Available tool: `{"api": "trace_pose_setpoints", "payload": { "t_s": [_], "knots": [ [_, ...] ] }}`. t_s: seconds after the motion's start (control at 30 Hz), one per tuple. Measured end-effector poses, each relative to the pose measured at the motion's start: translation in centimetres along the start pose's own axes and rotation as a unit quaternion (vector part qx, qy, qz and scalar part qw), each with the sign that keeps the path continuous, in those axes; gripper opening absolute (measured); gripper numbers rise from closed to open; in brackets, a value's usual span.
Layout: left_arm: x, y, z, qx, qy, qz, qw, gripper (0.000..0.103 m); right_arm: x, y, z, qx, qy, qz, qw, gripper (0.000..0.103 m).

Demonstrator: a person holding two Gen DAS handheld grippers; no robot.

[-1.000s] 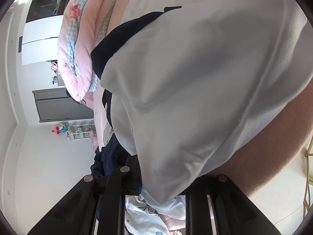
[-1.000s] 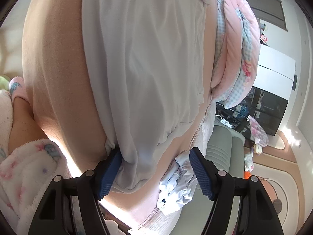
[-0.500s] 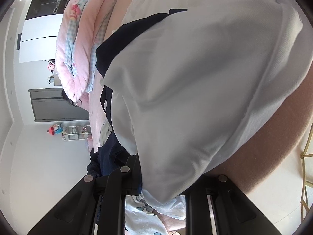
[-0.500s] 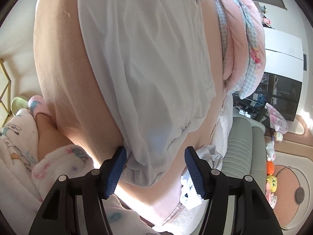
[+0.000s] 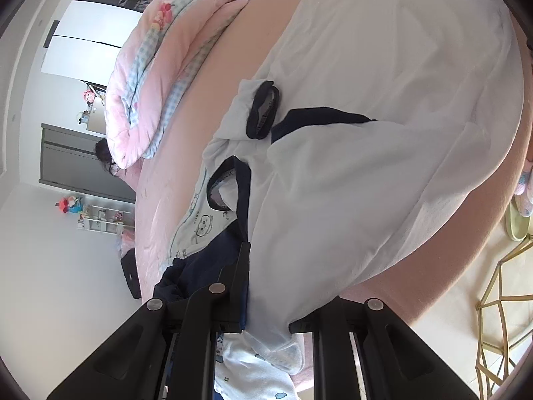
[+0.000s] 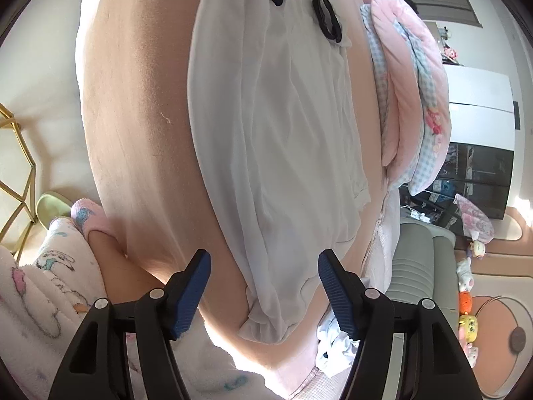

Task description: Fold clothes

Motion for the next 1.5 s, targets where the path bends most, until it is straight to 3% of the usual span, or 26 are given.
{"api": "trace_pose_setpoints", "payload": {
  "t_s": [0.23, 0.6, 0.77, 1.03, 1.13, 1.27, 1.5],
  "knots": [
    [-1.3, -0.6, 0.9, 0.005, -0.024, 0.008, 0.9997, 0.013, -0.1, 0.9, -0.6, -0.022, 0.004, 0.015, 1.000, 0.067],
    [-4.7, -3.2, 2.6, 0.045, -0.088, -0.021, 0.9948, 0.008, 0.2, 1.3, -0.5, -0.034, 0.022, 0.045, 0.998, 0.067],
    [-6.1, -3.7, 3.8, 0.055, -0.113, -0.032, 0.9916, 0.008, 0.8, 0.4, 1.5, -0.008, 0.028, 0.036, 0.999, 0.067],
    [-6.7, -3.5, 4.6, 0.052, -0.100, -0.020, 0.9934, 0.008, 0.6, 0.9, 4.4, 0.006, 0.031, 0.030, 0.999, 0.068],
    [-7.1, -3.3, 4.4, 0.048, -0.110, -0.026, 0.9924, 0.008, 1.1, 1.0, 4.3, 0.012, 0.038, 0.016, 0.999, 0.080],
    [-7.4, -3.0, 4.0, 0.043, -0.123, -0.031, 0.9910, 0.008, 1.6, 1.4, 3.9, 0.007, 0.049, 0.014, 0.999, 0.080],
    [-7.6, -2.5, 3.2, 0.033, -0.121, -0.031, 0.9916, 0.008, 3.3, 3.4, 1.5, -0.039, 0.041, -0.028, 0.998, 0.080]
  ]
}}
Point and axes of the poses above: each gripper's, at about its wrist camera, not at the fingertips, and y roughly the way its jaws point, x to its right, z to its top, the point moved 9 cm from there along y, roughly the way its jaws point, and after that the axes turned 7 degrees about y, right-handed, at the moved point
